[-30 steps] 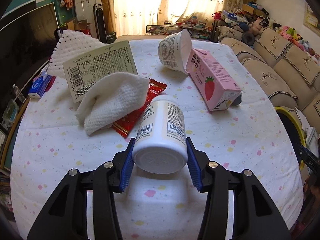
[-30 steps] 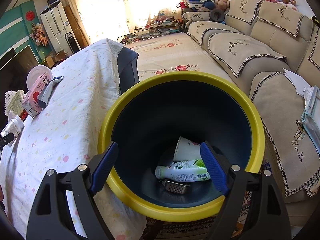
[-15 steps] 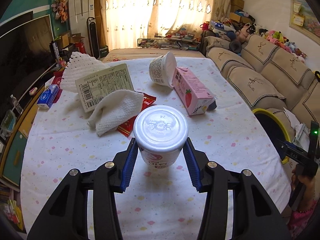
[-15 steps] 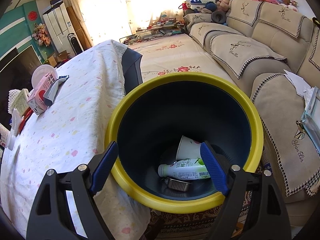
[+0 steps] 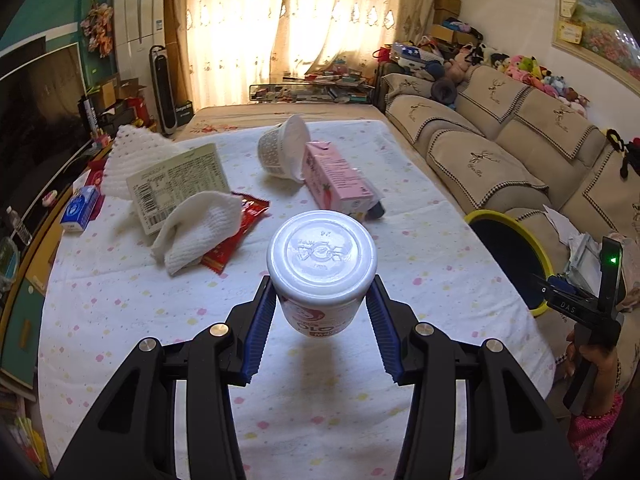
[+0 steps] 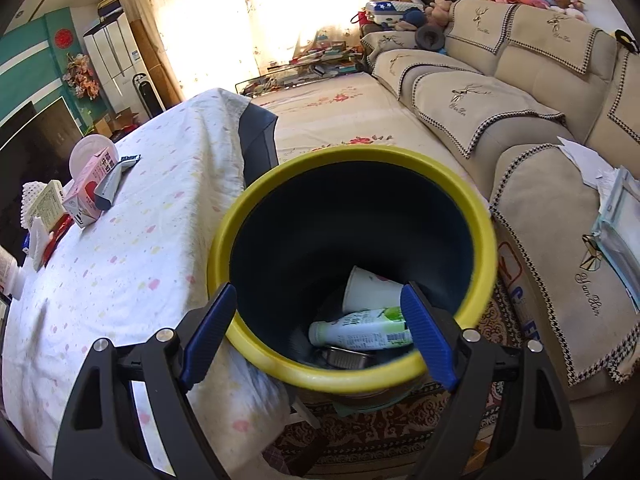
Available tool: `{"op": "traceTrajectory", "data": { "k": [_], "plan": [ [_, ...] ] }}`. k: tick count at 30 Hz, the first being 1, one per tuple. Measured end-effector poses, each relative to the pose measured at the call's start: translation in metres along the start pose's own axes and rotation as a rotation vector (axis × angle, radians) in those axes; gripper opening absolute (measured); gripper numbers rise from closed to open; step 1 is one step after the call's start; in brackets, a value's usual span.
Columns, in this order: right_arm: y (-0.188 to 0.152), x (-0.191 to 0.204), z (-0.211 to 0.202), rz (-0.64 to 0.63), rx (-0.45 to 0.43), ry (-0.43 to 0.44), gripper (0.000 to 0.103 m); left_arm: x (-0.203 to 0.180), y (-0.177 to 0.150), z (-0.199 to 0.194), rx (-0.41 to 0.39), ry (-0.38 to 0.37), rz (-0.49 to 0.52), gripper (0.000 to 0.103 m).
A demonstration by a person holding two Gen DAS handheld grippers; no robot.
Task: Collect trash
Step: 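Carry the pill bottle over the yellow bin and open the left gripper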
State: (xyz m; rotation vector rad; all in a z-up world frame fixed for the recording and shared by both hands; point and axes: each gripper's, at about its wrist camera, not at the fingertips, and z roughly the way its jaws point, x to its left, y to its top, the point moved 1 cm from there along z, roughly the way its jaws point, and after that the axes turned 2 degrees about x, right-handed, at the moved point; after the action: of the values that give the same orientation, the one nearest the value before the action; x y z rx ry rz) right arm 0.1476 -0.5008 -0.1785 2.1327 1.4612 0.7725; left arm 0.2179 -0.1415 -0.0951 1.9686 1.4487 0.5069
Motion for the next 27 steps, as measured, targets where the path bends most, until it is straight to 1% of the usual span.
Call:
{"op": "traceTrajectory", "data": {
  "k": [3, 7, 10, 16, 23, 27],
  "plan": [
    [-0.001, -0.007, -0.008, 0.015, -0.018, -0.002, 0.08, -0.017, 0.008, 0.001, -0.004, -0.027, 0.029, 0.047],
    [-0.001, -0.02, -0.015, 0.034, -0.038, -0.012, 0.08, -0.046, 0.02, 0.006, 0.0, -0.084, 0.07, 0.047],
    [-0.002, -0.031, -0.02, 0.055, -0.051, -0.015, 0.08, -0.074, 0.03, 0.013, 0.007, -0.122, 0.109, 0.047],
    [-0.008, -0.061, -0.03, 0.1, -0.068, -0.065, 0.08, -0.136, 0.049, 0.03, 0.024, -0.2, 0.201, 0.047],
    [-0.018, -0.098, -0.034, 0.166, -0.063, -0.099, 0.08, -0.206, 0.064, 0.067, 0.091, -0.291, 0.276, 0.047],
    [-0.023, -0.112, -0.033, 0.197, -0.055, -0.106, 0.08, -0.244, 0.067, 0.093, 0.123, -0.311, 0.326, 0.047]
  ]
}}
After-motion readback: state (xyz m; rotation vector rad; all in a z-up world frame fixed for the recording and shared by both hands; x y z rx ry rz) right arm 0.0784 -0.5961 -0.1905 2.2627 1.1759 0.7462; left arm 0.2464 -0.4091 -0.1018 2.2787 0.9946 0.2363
